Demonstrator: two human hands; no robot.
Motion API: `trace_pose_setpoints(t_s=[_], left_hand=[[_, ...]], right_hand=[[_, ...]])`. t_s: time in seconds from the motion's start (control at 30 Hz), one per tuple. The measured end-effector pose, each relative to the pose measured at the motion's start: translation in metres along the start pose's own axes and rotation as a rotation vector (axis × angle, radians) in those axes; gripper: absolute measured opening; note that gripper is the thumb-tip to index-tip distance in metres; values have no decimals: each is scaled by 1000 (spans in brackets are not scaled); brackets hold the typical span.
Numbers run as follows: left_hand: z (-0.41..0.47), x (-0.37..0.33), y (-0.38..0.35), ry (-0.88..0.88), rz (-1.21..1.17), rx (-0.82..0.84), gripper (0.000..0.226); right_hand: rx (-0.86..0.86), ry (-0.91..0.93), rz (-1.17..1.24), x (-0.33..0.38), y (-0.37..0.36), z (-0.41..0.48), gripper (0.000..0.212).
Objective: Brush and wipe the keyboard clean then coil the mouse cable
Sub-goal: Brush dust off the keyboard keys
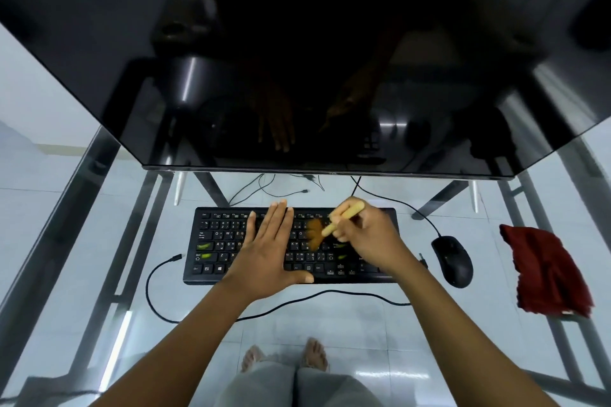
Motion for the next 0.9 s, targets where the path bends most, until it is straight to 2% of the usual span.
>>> trace_pose_setpoints(t_s=[0.03,0.1,0.13,0.17,0.27,0.3,0.37,0.4,0.43,0.5,0.53,0.57,0.63,0.67,0.77,0.8,0.87,0.9], left_hand=[[3,-4,-1,-7,-9,4,127],[9,-15,-2,-17,-23,8,127],[12,-20,-3,-23,-27,9,126],[15,-26,-3,-30,-31,12,126],[20,-40,-7,-47,-52,4,127],[20,-44,-8,-48,-57,5,128],[20,-49,-12,-49,-53,10,128],[20,-50,-14,-49,-39,12,128],[19,-51,-16,-50,-20,18,129],[19,-50,-19,-46,18,22,130],[20,-49,-20,-40,31,21,130],[20,-48,-21,-30,35,22,131],[19,-47,-22,-13,31,27,132],[19,-46,-22,-10,33,24,132],[19,-45,-22,-18,43,22,133],[19,-44,-22,-21,43,17,133],[19,-45,-22,-25,35,11,133],[19,-45,-22,-26,29,5,133]], right_hand=[[-29,10,-42,-5,5,0,14],[-318,25,-66,-10,41,3,17],[-409,5,-43,-13,54,0,18],[-430,-5,-9,-19,59,-4,16],[-198,-70,15,-30,38,-18,15],[-223,-55,0,-33,41,-21,17],[-468,-73,-9,-40,72,-23,20],[-520,-81,14,-41,82,-25,21],[-490,-73,54,-44,81,-25,19],[-244,-80,64,-42,57,-21,16],[-203,-77,-2,-40,54,-22,16],[-245,-57,-35,-41,59,-19,17],[-435,-55,-38,-42,85,-15,22],[-429,-39,-50,-41,89,-15,21],[-176,-2,-99,-41,64,-20,16],[-192,6,-126,-40,63,-23,17],[-391,-15,-122,-46,82,-30,18],[-429,-18,-97,-48,87,-35,18]])
Point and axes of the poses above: each hand's wrist, its own z-axis towards the middle knuckle, its own y-axis out of the back of the hand, x = y × z, the point moved 9 cm from there along z, towards the middle knuckle, and after that the axes turned 11 degrees about -x, right-handed, at the moved point
